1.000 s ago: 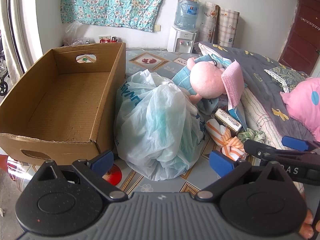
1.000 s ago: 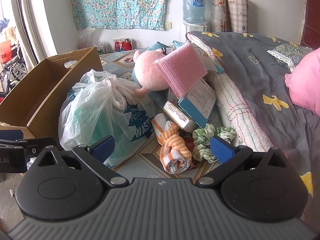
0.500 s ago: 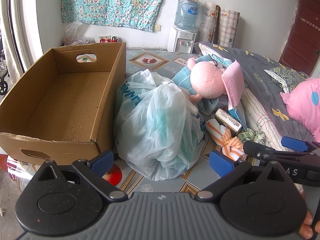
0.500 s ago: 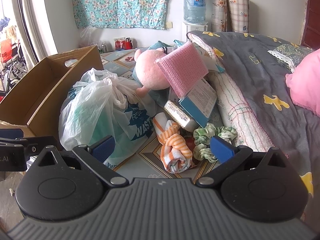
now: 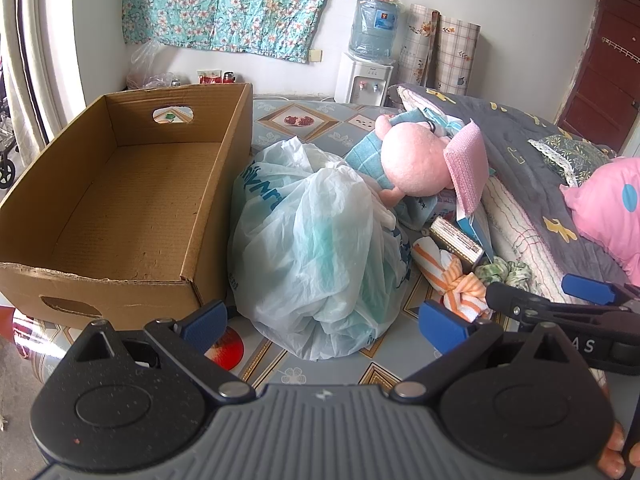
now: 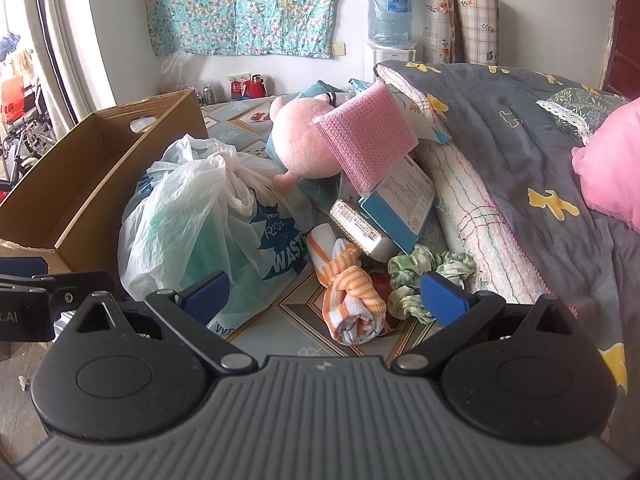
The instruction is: Organize soft objects
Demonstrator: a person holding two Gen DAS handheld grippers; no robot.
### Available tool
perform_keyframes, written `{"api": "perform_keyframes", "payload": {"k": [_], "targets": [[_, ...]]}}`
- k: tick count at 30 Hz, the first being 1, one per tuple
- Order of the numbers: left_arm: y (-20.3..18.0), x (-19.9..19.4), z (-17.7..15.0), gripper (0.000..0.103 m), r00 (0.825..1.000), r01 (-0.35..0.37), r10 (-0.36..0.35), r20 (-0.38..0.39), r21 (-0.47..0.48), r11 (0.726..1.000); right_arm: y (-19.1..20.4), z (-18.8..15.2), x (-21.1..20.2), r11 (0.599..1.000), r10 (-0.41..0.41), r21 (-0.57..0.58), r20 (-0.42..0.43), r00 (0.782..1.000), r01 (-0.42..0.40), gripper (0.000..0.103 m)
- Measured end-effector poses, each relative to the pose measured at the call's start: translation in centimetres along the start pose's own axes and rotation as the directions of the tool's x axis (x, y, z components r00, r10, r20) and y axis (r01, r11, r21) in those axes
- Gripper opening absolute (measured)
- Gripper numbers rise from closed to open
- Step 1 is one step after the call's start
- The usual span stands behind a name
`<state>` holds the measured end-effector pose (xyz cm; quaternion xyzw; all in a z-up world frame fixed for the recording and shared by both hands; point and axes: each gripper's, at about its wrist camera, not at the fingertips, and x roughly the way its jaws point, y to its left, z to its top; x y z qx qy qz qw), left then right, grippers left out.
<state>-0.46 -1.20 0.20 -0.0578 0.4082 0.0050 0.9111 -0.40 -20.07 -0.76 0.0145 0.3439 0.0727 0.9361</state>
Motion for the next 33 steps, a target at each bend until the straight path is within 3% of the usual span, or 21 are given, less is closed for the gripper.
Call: {"api": "perform_keyframes", "payload": {"k": [33], "targets": [[-0.3,0.5,-0.4,0.103,1.000,-0.001,0.002,-0.004,0.008,1.000,-1.2,-0.9,0.1,0.999,-0.019,0.045,-0.005,1.000,0.019,0.102]]}}
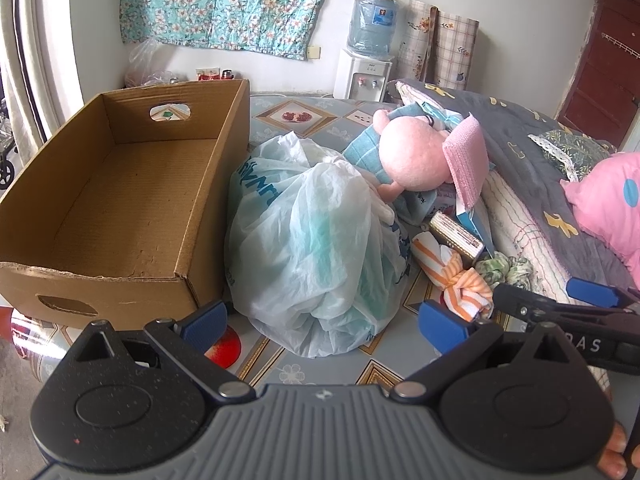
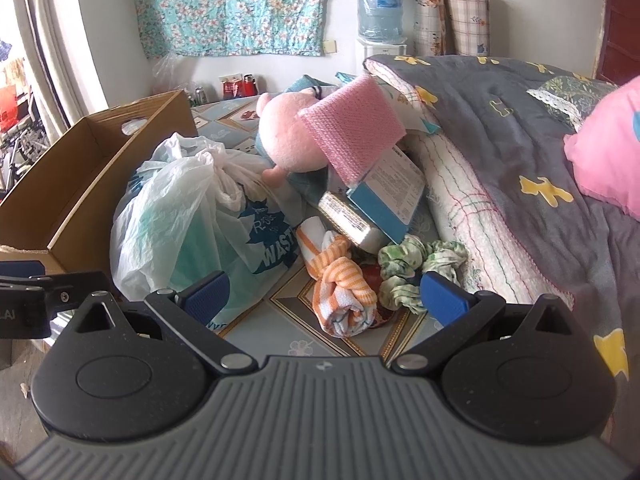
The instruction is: Organize soft objects
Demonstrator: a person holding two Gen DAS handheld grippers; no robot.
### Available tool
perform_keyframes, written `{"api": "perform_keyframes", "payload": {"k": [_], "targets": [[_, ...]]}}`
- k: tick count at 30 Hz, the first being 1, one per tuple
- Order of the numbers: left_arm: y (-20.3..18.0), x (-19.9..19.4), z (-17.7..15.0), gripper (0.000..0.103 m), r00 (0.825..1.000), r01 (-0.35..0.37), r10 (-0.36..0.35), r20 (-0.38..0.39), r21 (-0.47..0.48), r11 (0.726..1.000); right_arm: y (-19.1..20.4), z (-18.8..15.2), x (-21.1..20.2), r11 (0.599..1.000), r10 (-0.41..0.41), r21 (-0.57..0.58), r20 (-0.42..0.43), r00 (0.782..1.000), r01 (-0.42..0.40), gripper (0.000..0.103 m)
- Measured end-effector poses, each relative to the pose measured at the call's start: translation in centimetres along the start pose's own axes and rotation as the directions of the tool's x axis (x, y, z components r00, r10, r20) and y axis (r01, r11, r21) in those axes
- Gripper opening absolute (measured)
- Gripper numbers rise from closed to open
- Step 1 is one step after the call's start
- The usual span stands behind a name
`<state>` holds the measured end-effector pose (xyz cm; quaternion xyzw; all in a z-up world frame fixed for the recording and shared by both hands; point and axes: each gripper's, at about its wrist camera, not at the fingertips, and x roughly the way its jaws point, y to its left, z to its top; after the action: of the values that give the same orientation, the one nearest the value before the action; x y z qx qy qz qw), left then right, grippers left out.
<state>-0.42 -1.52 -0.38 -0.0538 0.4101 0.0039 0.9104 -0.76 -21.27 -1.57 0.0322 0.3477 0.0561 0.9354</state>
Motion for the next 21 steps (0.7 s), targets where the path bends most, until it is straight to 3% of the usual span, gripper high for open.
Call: {"api": "perform_keyframes", "payload": {"k": [8,13,21], "targets": [[-0.3,0.2,0.2,0.103,0.999,0.009,-0.010,0.036,0.028,1.000,-1.5,-0.6,-0.8,0.999,-0.016,0.037,0.060,0.998,0.014,0.102],[-0.8,-0.2,0.9,0.103,0.995,0.064,-0.069,0.077,0.055,0.996,-3.2,-1.6,-1.5,0.998,0.003,0.069,0.130,0.991,-0.013,0.102],[-2.2,-1.8,2.4,0.103,0.956,0.166,-0.180,0.231,0.079,0.983,-6.8,-1.5,-2.3,0.985,0.042,0.156,0.181,0.983,-0.071,0.102]]}}
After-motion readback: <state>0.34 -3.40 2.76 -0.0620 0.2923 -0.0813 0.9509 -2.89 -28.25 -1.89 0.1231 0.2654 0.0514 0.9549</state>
